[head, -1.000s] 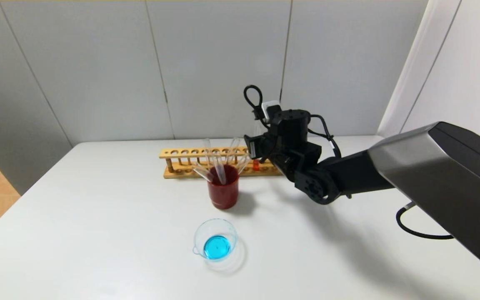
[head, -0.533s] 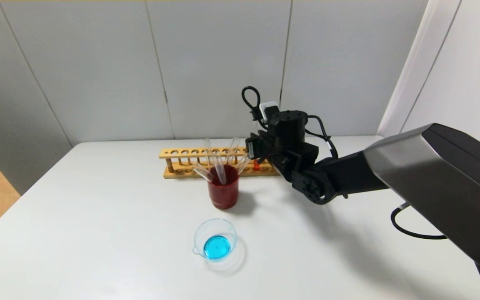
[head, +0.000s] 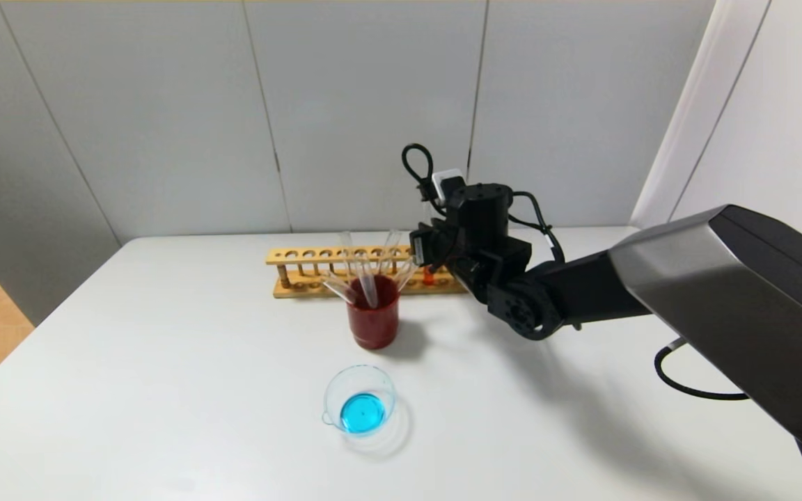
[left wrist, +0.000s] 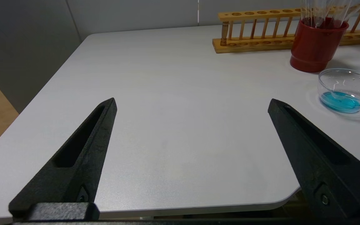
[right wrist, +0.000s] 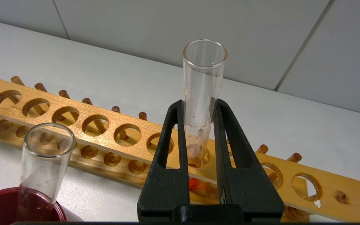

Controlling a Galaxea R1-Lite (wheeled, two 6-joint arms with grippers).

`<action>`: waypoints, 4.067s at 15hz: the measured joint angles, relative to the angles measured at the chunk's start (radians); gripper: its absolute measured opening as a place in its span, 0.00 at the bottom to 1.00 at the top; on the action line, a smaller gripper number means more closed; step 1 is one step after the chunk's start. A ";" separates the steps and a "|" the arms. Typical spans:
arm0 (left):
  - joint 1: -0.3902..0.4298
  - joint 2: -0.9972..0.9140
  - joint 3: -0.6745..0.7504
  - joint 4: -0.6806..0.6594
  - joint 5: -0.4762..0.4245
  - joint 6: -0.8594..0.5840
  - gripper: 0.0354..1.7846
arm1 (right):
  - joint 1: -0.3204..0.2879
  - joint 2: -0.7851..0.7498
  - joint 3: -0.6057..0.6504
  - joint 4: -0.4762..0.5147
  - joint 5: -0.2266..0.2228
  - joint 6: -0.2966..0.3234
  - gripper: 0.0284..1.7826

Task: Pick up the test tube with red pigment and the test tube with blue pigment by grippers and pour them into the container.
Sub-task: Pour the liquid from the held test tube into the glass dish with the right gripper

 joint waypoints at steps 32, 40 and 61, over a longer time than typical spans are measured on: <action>0.000 0.000 0.000 0.000 0.000 0.000 0.96 | 0.003 -0.512 0.147 0.194 -0.012 -0.012 0.13; 0.000 0.000 0.000 0.000 0.000 0.000 0.96 | 0.007 -0.699 0.248 0.193 -0.033 -0.060 0.13; 0.000 0.000 0.000 0.000 0.000 0.000 0.96 | 0.209 -0.781 0.630 0.174 -0.050 -0.156 0.13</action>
